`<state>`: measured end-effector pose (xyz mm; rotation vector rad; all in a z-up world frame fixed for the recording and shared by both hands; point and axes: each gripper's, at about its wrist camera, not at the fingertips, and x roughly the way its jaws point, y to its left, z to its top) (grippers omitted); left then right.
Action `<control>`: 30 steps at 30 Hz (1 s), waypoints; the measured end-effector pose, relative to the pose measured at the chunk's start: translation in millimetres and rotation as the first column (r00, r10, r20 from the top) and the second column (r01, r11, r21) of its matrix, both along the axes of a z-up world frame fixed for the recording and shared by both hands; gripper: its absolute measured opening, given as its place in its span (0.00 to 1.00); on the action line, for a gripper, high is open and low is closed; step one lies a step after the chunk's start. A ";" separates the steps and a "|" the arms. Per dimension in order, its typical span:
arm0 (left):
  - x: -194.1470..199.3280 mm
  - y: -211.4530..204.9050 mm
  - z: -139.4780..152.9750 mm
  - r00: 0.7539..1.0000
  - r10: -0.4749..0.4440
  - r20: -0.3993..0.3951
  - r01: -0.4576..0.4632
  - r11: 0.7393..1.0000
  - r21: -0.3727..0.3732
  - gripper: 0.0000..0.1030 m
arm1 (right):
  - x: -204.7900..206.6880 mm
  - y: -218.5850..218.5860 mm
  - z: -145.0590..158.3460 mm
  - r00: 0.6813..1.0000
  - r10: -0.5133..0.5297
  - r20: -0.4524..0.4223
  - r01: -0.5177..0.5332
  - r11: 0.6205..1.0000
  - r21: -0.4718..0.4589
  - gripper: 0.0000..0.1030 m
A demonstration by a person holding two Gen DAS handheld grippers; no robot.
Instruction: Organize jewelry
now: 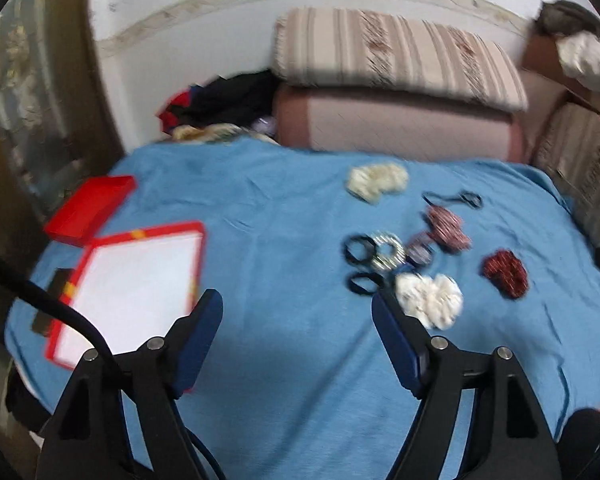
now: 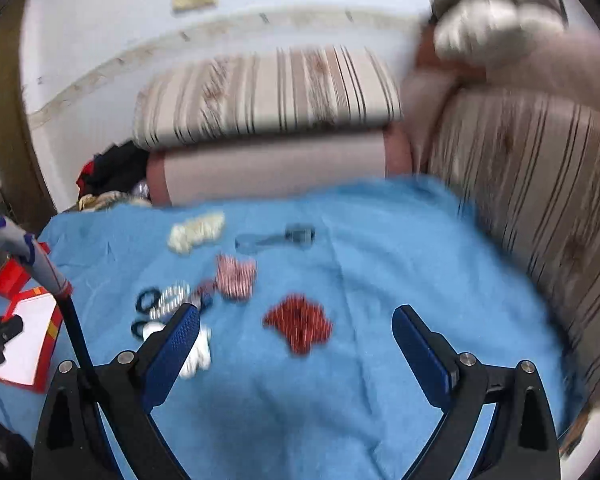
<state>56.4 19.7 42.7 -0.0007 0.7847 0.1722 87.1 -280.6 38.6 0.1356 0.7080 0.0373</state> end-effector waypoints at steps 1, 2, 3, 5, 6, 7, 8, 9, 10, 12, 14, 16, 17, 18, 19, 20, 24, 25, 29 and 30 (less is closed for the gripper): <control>0.9 -5.2 -9.1 1.000 -0.009 -0.019 0.008 1.000 -0.013 0.74 | 0.6 -4.9 -13.2 0.999 -0.005 -0.035 0.006 1.000 0.021 0.89; 3.5 -9.6 -18.4 0.999 -0.024 -0.049 0.022 0.999 -0.031 0.74 | 1.5 -7.6 -26.9 0.997 -0.005 -0.075 0.007 0.999 0.031 0.86; 4.6 -12.4 -25.2 0.997 -0.036 -0.067 0.033 0.999 -0.038 0.74 | 1.3 -10.0 -40.1 0.994 -0.007 -0.114 0.011 0.999 0.034 0.82; 3.4 -15.7 -36.4 0.994 -0.055 -0.092 0.051 0.998 -0.044 0.74 | 0.6 -15.6 -60.9 0.984 -0.012 -0.176 0.020 0.999 0.044 0.75; 3.9 -18.6 -42.2 0.992 -0.069 -0.104 0.064 0.997 -0.046 0.74 | 1.6 -18.3 -67.9 0.980 -0.011 -0.199 0.022 0.998 0.054 0.73; 3.6 -20.2 -46.5 0.991 -0.077 -0.111 0.072 0.996 -0.050 0.74 | 0.4 -20.8 -71.7 0.979 -0.013 -0.205 0.025 0.998 0.055 0.73; 5.6 -21.9 -50.3 0.990 -0.082 -0.117 0.076 0.996 -0.055 0.74 | 0.2 -21.3 -73.8 0.978 -0.018 -0.206 0.029 0.998 0.049 0.73; 6.3 -22.4 -53.0 0.989 -0.082 -0.120 0.075 0.995 -0.058 0.74 | 1.4 -21.3 -74.8 0.978 -0.021 -0.206 0.030 0.999 0.041 0.73; 7.8 -22.8 -55.7 0.989 -0.080 -0.122 0.073 0.995 -0.062 0.74 | 3.4 -21.4 -74.6 0.978 -0.017 -0.208 0.025 0.999 0.038 0.73; 12.0 -23.0 -60.4 0.989 -0.077 -0.129 0.069 0.995 -0.068 0.74 | 8.2 -18.5 -76.6 0.976 -0.004 -0.216 0.011 0.999 0.030 0.73; 16.1 -21.3 -63.5 0.988 -0.076 -0.137 0.068 0.996 -0.063 0.74 | 12.2 -13.7 -79.3 0.977 0.011 -0.213 -0.008 1.000 0.013 0.73; 21.8 -22.6 -69.0 0.986 -0.078 -0.149 0.070 0.996 -0.059 0.74 | 14.5 -6.8 -83.1 0.977 0.023 -0.212 -0.025 1.000 -0.005 0.73; 23.9 -22.4 -71.2 0.984 -0.082 -0.157 0.073 0.995 -0.063 0.74 | 16.3 -4.0 -85.3 0.976 0.023 -0.216 -0.026 1.000 -0.012 0.73; 25.5 -22.7 -72.4 0.983 -0.082 -0.163 0.072 0.995 -0.064 0.74 | 17.7 -2.1 -87.0 0.975 0.029 -0.222 -0.033 0.999 -0.013 0.73; 26.6 -22.4 -73.9 0.983 -0.082 -0.167 0.072 0.995 -0.064 0.74 | 20.9 0.9 -88.2 0.973 0.034 -0.229 -0.038 0.999 -0.013 0.73; 28.3 -22.0 -75.5 0.982 -0.083 -0.170 0.074 0.995 -0.063 0.74 | 22.9 2.8 -89.3 0.972 0.039 -0.232 -0.044 0.999 -0.018 0.73; 34.4 -21.5 -83.5 0.977 -0.093 -0.192 0.075 0.992 -0.098 0.74 | 29.4 9.3 -87.9 0.973 0.041 -0.226 -0.056 0.997 -0.060 0.73; 36.1 -22.1 -85.8 0.975 -0.095 -0.200 0.076 0.992 -0.103 0.74 | 30.8 9.5 -87.4 0.974 0.040 -0.224 -0.056 0.996 -0.064 0.73; 40.1 -27.4 -94.3 0.966 -0.118 -0.230 0.096 0.990 -0.107 0.74 | 37.8 6.5 -86.5 0.975 0.038 -0.219 -0.054 0.996 -0.069 0.74; 40.8 -29.5 -95.7 0.964 -0.123 -0.235 0.101 0.989 -0.105 0.74 | 38.8 5.9 -86.8 0.975 0.037 -0.219 -0.053 0.996 -0.069 0.74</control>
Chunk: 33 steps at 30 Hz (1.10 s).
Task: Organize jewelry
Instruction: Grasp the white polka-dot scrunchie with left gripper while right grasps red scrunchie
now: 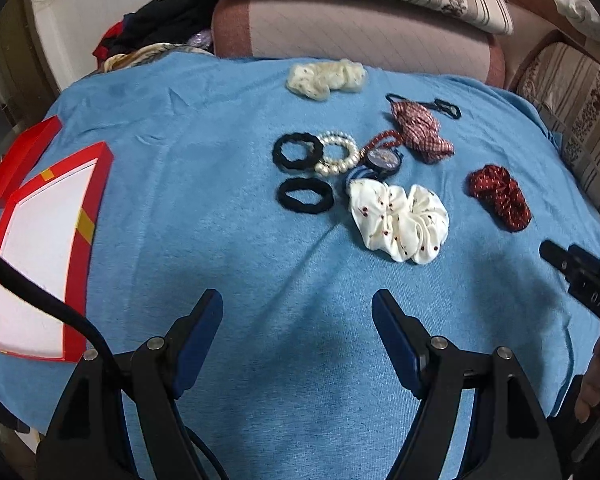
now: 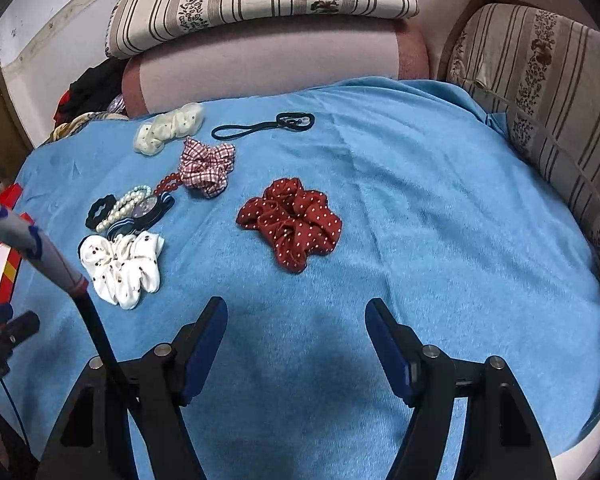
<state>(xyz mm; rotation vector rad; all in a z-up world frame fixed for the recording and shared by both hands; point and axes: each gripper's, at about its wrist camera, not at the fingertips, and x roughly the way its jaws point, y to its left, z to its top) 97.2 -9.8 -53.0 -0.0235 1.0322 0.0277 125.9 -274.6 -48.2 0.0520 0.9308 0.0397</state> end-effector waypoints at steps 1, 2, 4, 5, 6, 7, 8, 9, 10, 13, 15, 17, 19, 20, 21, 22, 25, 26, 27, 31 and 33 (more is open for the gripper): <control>0.7 -2.1 -1.2 1.000 -0.006 -0.004 0.006 1.000 0.003 0.74 | 1.0 -1.0 -0.5 1.000 -0.002 0.000 0.002 1.000 -0.001 0.74; 1.6 -4.0 -2.1 1.000 -0.012 -0.007 0.012 1.000 0.006 0.74 | 1.9 -2.1 -1.2 1.000 -0.005 0.000 0.005 1.000 -0.002 0.74; 3.2 -8.4 -3.5 1.000 -0.024 -0.011 0.024 1.000 0.016 0.74 | 3.4 -4.3 -2.7 1.000 -0.009 -0.002 0.009 1.000 0.000 0.74; 4.2 -10.4 -4.2 1.000 -0.028 -0.013 0.028 0.999 0.019 0.74 | 3.7 -5.5 -3.3 1.000 -0.011 -0.002 0.011 1.000 0.000 0.74; 5.4 -11.5 -5.1 0.999 -0.031 -0.016 0.031 0.999 0.021 0.74 | 4.4 -7.3 -4.2 1.000 -0.014 -0.003 0.014 1.000 0.000 0.74; 7.3 -13.0 -6.4 0.999 -0.033 -0.022 0.033 0.999 0.022 0.74 | 4.8 -8.3 -4.5 1.000 -0.016 -0.003 0.016 1.000 -0.001 0.74; 8.7 -14.1 -7.2 0.999 -0.033 -0.026 0.033 0.999 0.022 0.74 | 5.4 -9.5 -4.8 1.000 -0.017 -0.003 0.017 1.000 -0.002 0.74; 10.6 -15.1 -8.7 0.999 -0.034 -0.032 0.034 0.999 0.019 0.74 | 6.5 -11.4 -5.1 1.000 -0.019 -0.002 0.019 1.000 -0.004 0.74; 12.4 -16.3 -9.8 0.999 -0.032 -0.036 0.033 0.999 0.017 0.74 | 7.9 -12.3 -4.9 1.000 -0.020 -0.001 0.020 1.000 -0.006 0.74; 16.4 -18.7 -11.8 0.998 -0.034 -0.044 0.035 0.999 0.009 0.74 | 12.5 -15.7 -4.2 1.000 -0.021 0.006 0.021 1.000 -0.015 0.74; 19.7 -20.9 -12.3 0.998 -0.037 -0.045 0.038 0.999 0.007 0.74 | 16.0 -17.3 -3.6 1.000 -0.020 0.013 0.021 0.999 -0.025 0.74; 24.3 -23.1 -11.6 0.998 -0.042 -0.042 0.042 0.999 0.001 0.74 | 19.9 -19.3 -2.9 1.000 -0.018 0.020 0.019 0.999 -0.030 0.74; 31.4 -25.1 -9.8 0.998 -0.051 -0.036 0.051 0.999 -0.012 0.74 | 24.1 -21.3 -2.2 1.000 -0.017 0.024 0.017 0.999 -0.029 0.74; 36.9 -26.0 -7.7 0.998 -0.059 -0.027 0.059 0.998 -0.024 0.74 | 26.4 -22.2 -1.8 1.000 -0.014 0.027 0.015 1.000 -0.023 0.74; 42.5 -27.6 -6.0 0.998 -0.067 -0.019 0.066 0.997 -0.037 0.74 | 28.9 -23.0 -1.5 1.000 -0.011 0.029 0.011 1.000 -0.017 0.74; 47.5 -29.6 -5.0 0.997 -0.074 -0.014 0.074 0.996 -0.048 0.74 | 31.2 -23.0 -1.4 0.999 -0.007 0.031 0.007 1.000 -0.012 0.74; 67.5 -39.8 -3.2 0.992 -0.122 -0.009 0.121 0.989 -0.089 0.74 | 40.4 -22.2 -2.6 0.999 0.009 0.036 -0.010 1.000 0.007 0.74; 75.1 -44.6 -3.9 0.990 -0.143 -0.006 0.142 0.985 -0.100 0.74 | 43.7 -21.7 -3.5 0.999 0.012 0.036 -0.012 1.000 0.011 0.74; 81.8 -49.2 -5.6 0.987 -0.160 -0.008 0.158 0.982 -0.105 0.74 | 48.3 -20.9 -5.0 0.999 0.017 0.035 -0.018 1.000 0.015 0.74; 102.9 -65.1 -22.1 0.979 -0.197 -0.059 0.187 0.972 -0.142 0.74 | 64.1 -15.4 -15.4 0.999 0.036 0.023 -0.036 0.999 0.000 0.74; 108.5 -71.1 -31.2 0.975 -0.207 -0.079 0.194 0.970 -0.149 0.72 | 71.1 -14.1 -22.3 0.999 0.038 0.007 -0.038 0.999 -0.002 0.74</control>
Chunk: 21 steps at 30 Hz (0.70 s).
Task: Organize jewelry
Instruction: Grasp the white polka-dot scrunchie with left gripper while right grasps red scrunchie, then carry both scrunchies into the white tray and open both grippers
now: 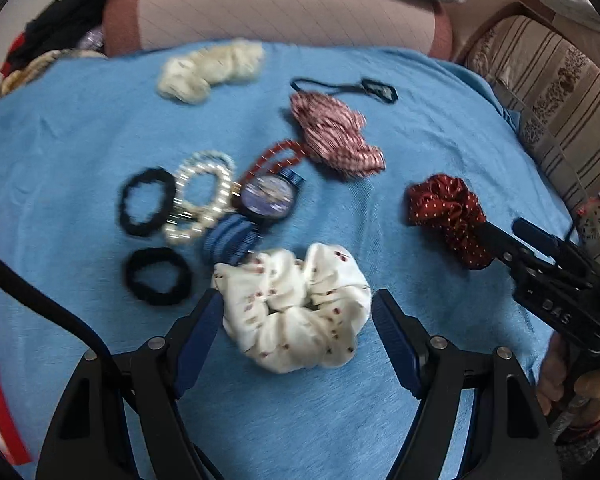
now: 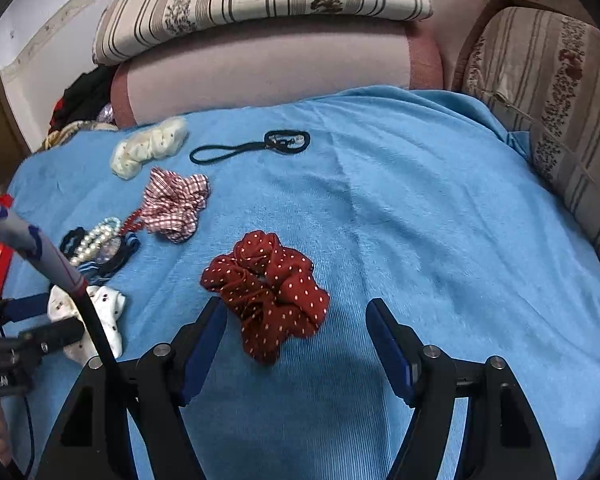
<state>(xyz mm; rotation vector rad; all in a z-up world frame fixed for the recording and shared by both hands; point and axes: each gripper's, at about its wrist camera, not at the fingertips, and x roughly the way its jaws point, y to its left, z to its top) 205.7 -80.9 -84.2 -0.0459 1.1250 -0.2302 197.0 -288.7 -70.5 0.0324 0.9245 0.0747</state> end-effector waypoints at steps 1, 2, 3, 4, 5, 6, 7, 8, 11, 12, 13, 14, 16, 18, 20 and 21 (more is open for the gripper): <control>0.8 -3.5 -3.2 1.000 -0.002 -0.004 0.002 1.000 0.006 0.69 | 4.6 0.4 -4.3 1.000 -0.003 -0.010 0.003 1.000 -0.001 0.74; 2.6 -7.9 -8.2 1.000 -0.006 -0.010 0.006 1.000 0.019 0.62 | 8.9 0.6 -8.7 1.000 -0.006 -0.020 0.006 1.000 -0.004 0.74; 3.6 -10.6 -12.3 1.000 -0.001 -0.015 0.002 0.999 0.036 0.54 | 12.9 0.7 -13.2 0.999 -0.011 -0.033 0.011 1.000 -0.008 0.74; 3.7 -11.9 -15.3 1.000 0.007 -0.020 -0.005 0.998 0.055 0.27 | 15.1 1.0 -16.1 0.999 -0.013 -0.041 0.013 1.000 -0.009 0.68; 3.1 -12.3 -17.4 1.000 0.013 -0.028 -0.011 0.997 0.072 0.13 | 17.6 1.7 -19.3 0.998 -0.007 -0.057 0.007 1.000 -0.002 0.59; 2.2 -10.3 -15.9 0.999 0.015 -0.035 -0.014 0.999 0.049 0.13 | 19.4 2.6 -21.7 0.996 -0.004 -0.085 0.005 1.000 0.009 0.29; -0.4 -6.3 -11.0 0.999 0.024 -0.036 -0.023 1.000 0.022 0.08 | 18.8 2.1 -21.2 0.995 -0.004 -0.098 0.007 1.000 0.025 0.20; -3.8 -2.0 -5.2 0.999 0.029 -0.034 -0.029 1.000 0.003 0.08 | 15.3 1.9 -17.0 0.996 -0.002 -0.088 0.006 0.999 0.046 0.19; -17.3 12.1 11.9 0.999 0.049 -0.012 -0.049 0.998 -0.032 0.08 | 2.1 8.8 -1.2 0.998 0.017 -0.059 -0.015 0.999 0.045 0.14; -25.9 20.8 21.4 0.998 0.062 0.002 -0.062 0.997 -0.048 0.08 | -2.9 11.7 5.4 0.998 0.027 -0.050 -0.024 0.999 0.049 0.14; -30.5 26.1 26.6 0.997 0.070 0.009 -0.070 0.996 -0.055 0.08 | -6.6 14.7 10.9 0.999 0.035 -0.042 -0.033 0.998 0.050 0.14; -37.1 34.6 33.6 0.996 0.083 0.020 -0.081 0.995 -0.065 0.08 | -11.4 17.9 17.2 0.999 0.044 -0.032 -0.042 0.998 0.050 0.14; -52.5 55.1 48.5 0.992 0.116 0.045 -0.112 0.990 -0.083 0.08 | -20.3 27.7 31.8 0.997 0.070 -0.010 -0.070 0.996 0.051 0.14; -71.2 84.5 64.2 0.983 0.165 0.078 -0.157 0.983 -0.098 0.08 | -28.6 42.7 46.3 0.994 0.106 0.010 -0.107 0.993 0.045 0.14; -82.9 108.5 73.3 0.972 0.212 0.100 -0.203 0.975 -0.095 0.08 | -34.9 61.5 58.6 0.989 0.147 0.027 -0.148 0.988 0.035 0.13; -92.3 127.8 78.9 0.962 0.249 0.114 -0.241 0.967 -0.083 0.08 | -38.5 74.1 64.7 0.984 0.173 0.035 -0.174 0.984 0.033 0.13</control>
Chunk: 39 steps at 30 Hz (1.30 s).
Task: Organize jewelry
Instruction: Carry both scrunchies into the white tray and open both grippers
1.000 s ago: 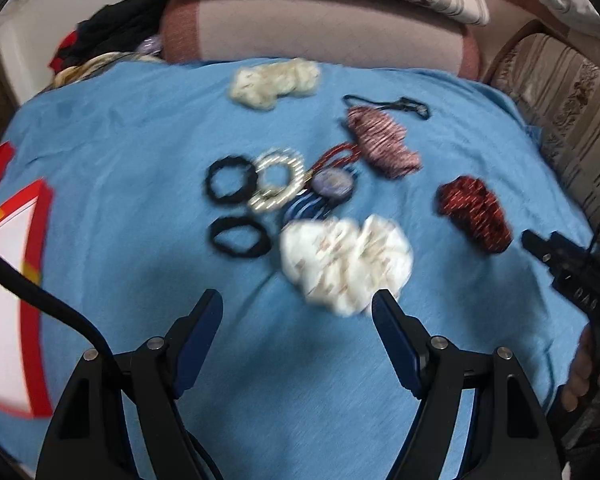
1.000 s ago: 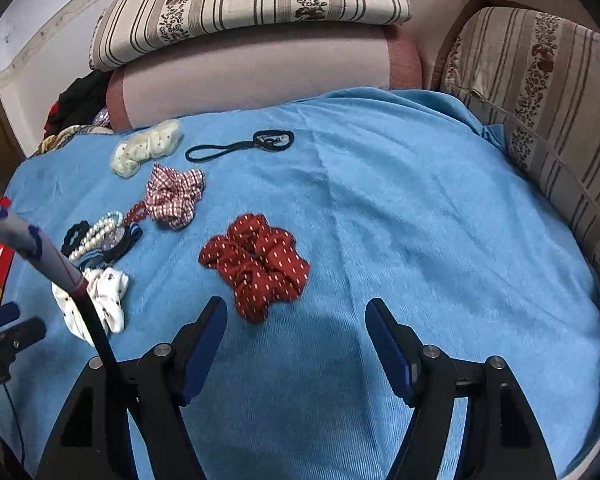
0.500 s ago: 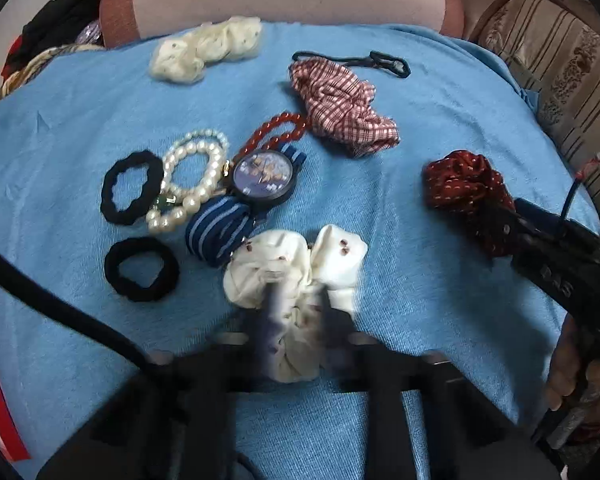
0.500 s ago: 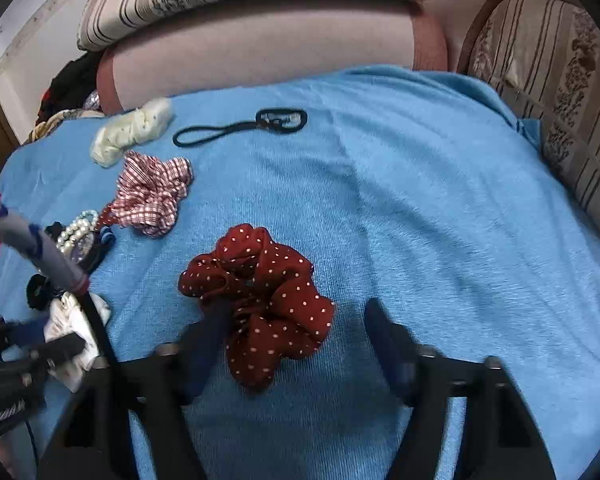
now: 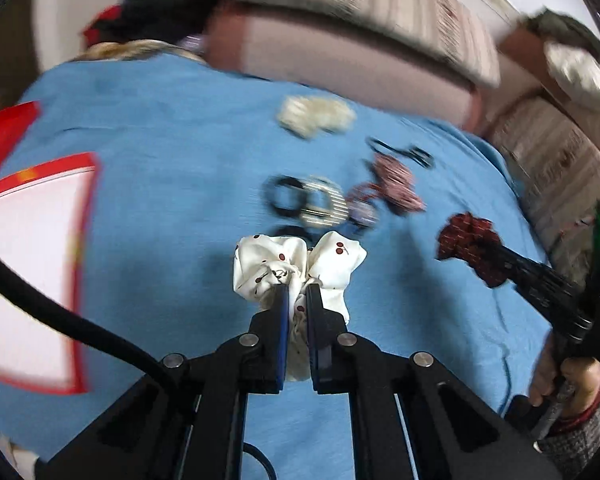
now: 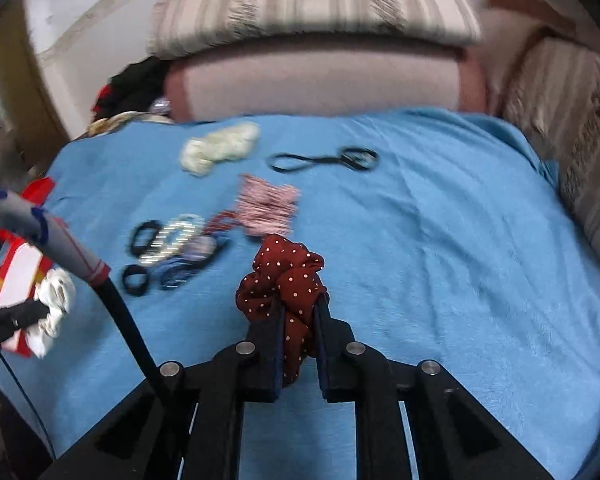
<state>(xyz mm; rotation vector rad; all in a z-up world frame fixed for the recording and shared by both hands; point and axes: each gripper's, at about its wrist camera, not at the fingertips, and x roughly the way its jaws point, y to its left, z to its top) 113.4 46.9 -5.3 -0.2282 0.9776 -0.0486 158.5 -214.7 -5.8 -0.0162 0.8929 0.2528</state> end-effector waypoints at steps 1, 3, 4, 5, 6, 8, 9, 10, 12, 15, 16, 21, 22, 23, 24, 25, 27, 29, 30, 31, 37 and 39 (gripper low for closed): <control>-7.1 14.4 2.7 1.000 0.031 0.007 -0.031 0.999 0.015 0.08 | -2.4 10.4 4.3 1.000 0.022 0.004 -0.022 1.000 0.001 0.13; -22.0 44.3 8.5 0.995 0.099 0.020 -0.099 0.994 0.048 0.08 | -7.3 40.1 13.8 0.997 0.083 0.005 -0.083 0.996 0.015 0.13; -29.1 59.2 11.0 0.991 0.133 0.028 -0.135 0.989 0.062 0.08 | -9.1 53.3 16.3 0.994 0.110 0.002 -0.110 0.994 0.023 0.13; -36.5 75.4 12.6 0.985 0.168 0.035 -0.170 0.983 0.075 0.08 | -10.5 67.1 18.5 0.990 0.139 -0.001 -0.139 0.990 0.030 0.13; -45.2 96.5 13.1 0.976 0.214 0.042 -0.217 0.972 0.093 0.08 | -12.5 87.0 20.6 0.984 0.176 -0.005 -0.176 0.984 0.038 0.13; -57.4 129.2 11.6 0.958 0.281 0.047 -0.285 0.951 0.122 0.09 | -16.8 123.9 21.3 0.969 0.245 -0.019 -0.244 0.968 0.058 0.13; -60.6 141.8 9.9 0.952 0.303 0.044 -0.306 0.943 0.133 0.09 | -17.5 143.9 20.8 0.958 0.284 -0.030 -0.281 0.957 0.077 0.13; -63.4 157.0 7.9 0.944 0.327 0.039 -0.329 0.933 0.144 0.09 | -17.7 160.0 20.3 0.948 0.315 -0.038 -0.310 0.946 0.094 0.14; -67.7 191.6 1.2 0.923 0.384 0.027 -0.383 0.908 0.169 0.09 | -20.5 204.6 19.6 0.919 0.391 -0.055 -0.381 0.914 0.136 0.14; -69.6 233.9 -11.0 0.890 0.456 -0.003 -0.447 0.874 0.190 0.10 | -30.3 266.4 15.8 0.876 0.477 -0.072 -0.460 0.870 0.178 0.14; -68.8 245.6 -15.0 0.881 0.473 -0.009 -0.463 0.866 0.189 0.10 | -31.9 284.7 13.9 0.864 0.498 -0.076 -0.479 0.859 0.183 0.14; -70.1 294.6 -31.8 0.849 0.528 -0.028 -0.511 0.832 0.217 0.09 | -38.5 373.4 -9.4 0.814 0.568 -0.121 -0.547 0.820 0.169 0.14; -67.5 300.3 -33.2 0.846 0.533 -0.031 -0.515 0.829 0.218 0.09 | -36.4 383.6 -15.1 0.810 0.572 -0.132 -0.551 0.818 0.163 0.14; -67.2 302.9 -34.5 0.842 0.538 -0.034 -0.519 0.826 0.220 0.09 | -37.2 394.2 -20.5 0.805 0.577 -0.142 -0.556 0.816 0.161 0.14; -66.7 309.4 -36.8 0.835 0.548 -0.037 -0.528 0.820 0.222 0.09 | -36.5 405.7 -29.0 0.797 0.583 -0.159 -0.562 0.811 0.159 0.17; -66.0 312.1 -37.9 0.831 0.555 -0.037 -0.535 0.815 0.223 0.10 | -31.8 411.0 -35.3 0.793 0.585 -0.170 -0.565 0.811 0.154 0.18; -66.6 320.7 -39.2 0.821 0.569 -0.048 -0.551 0.811 0.198 0.18 | -32.1 419.9 -43.7 0.795 0.578 -0.183 -0.565 0.816 0.124 0.32; -69.0 324.8 -37.5 0.815 0.578 -0.038 -0.565 0.809 0.162 0.29 | -38.0 415.1 -38.2 0.793 0.589 -0.156 -0.576 0.808 0.122 0.45; -71.2 325.0 -35.4 0.814 0.580 -0.029 -0.570 0.807 0.154 0.31 | -40.3 412.0 -34.1 0.792 0.595 -0.136 -0.584 0.804 0.118 0.53; -72.8 325.1 -33.5 0.813 0.582 -0.018 -0.574 0.806 0.148 0.34 | -43.2 407.4 -29.2 0.795 0.596 -0.115 -0.587 0.803 0.107 0.57; -89.6 317.3 -18.1 0.803 0.595 0.007 -0.593 0.798 0.105 0.41 | -47.7 370.2 -22.4 0.836 0.543 -0.082 -0.538 0.839 0.075 0.59; -93.5 310.5 -14.0 0.807 0.590 0.010 -0.588 0.802 0.107 0.44 | -48.6 355.2 -26.9 0.849 0.521 -0.091 -0.516 0.853 0.077 0.59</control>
